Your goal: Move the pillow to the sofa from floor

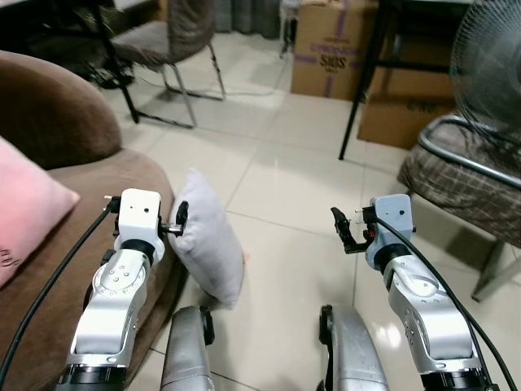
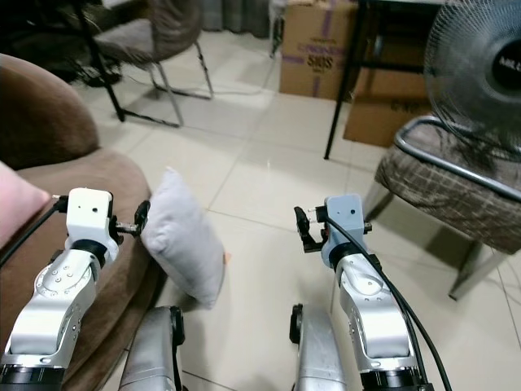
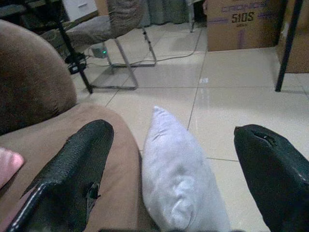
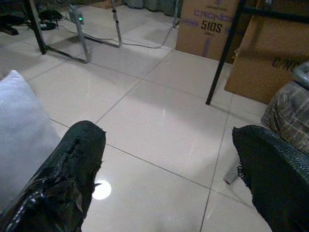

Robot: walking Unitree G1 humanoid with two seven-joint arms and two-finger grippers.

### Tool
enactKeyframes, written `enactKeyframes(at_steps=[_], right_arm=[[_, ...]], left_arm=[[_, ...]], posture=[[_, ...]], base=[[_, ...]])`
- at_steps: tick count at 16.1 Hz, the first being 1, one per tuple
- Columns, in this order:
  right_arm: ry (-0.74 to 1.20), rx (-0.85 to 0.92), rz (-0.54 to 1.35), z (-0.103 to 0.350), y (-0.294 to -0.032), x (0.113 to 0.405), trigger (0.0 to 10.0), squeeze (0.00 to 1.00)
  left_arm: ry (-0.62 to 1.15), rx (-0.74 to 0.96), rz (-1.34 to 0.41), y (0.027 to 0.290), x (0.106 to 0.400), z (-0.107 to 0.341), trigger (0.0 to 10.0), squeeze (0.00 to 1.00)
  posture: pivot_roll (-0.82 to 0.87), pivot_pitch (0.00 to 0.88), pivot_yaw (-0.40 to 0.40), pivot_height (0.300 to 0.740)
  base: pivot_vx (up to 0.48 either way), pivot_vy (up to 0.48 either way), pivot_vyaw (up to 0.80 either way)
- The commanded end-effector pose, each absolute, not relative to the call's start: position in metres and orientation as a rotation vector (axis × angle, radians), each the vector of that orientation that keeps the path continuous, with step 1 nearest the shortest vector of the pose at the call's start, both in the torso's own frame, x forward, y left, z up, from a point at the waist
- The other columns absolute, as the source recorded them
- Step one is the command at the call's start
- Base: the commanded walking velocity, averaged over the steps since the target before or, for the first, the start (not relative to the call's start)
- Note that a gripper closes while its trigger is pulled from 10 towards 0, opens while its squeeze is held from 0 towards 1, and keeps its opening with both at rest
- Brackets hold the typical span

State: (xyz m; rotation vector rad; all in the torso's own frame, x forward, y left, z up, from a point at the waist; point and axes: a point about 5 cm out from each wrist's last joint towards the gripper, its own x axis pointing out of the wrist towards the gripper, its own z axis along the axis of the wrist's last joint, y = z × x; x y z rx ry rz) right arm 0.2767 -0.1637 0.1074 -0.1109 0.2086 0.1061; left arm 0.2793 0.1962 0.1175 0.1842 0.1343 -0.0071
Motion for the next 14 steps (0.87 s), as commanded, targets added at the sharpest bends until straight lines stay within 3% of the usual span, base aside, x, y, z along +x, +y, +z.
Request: enactKeyframes(at_steps=[1, 7, 14], right_arm=[[0.193, -0.123, 0.1, 0.1117, -0.1651, 0.2781, 10.0, 0.0], [0.211, -0.117, 0.071, 0.1094, -0.1673, 0.2788, 10.0, 0.0], [0.195, -0.129, 0.11, 0.1119, -0.1643, 0.281, 10.0, 0.0]], left_arm=[[0.102, 0.205, -0.012, 0.1961, 0.2814, 0.1239, 10.0, 0.09], [0.069, 0.192, -0.022, 0.1966, 0.282, 0.129, 10.0, 0.11], [0.064, 0.192, -0.018, 0.1974, 0.2827, 0.1298, 10.0, 0.1]], posture=[[-0.09, 0.0, 0.037, 0.537], [-0.09, 0.0, 0.042, 0.537], [-0.09, 0.0, 0.042, 0.537]], base=[[0.0, 0.0, 0.0], [0.324, 0.0, -0.62], [0.414, 0.0, 0.0]])
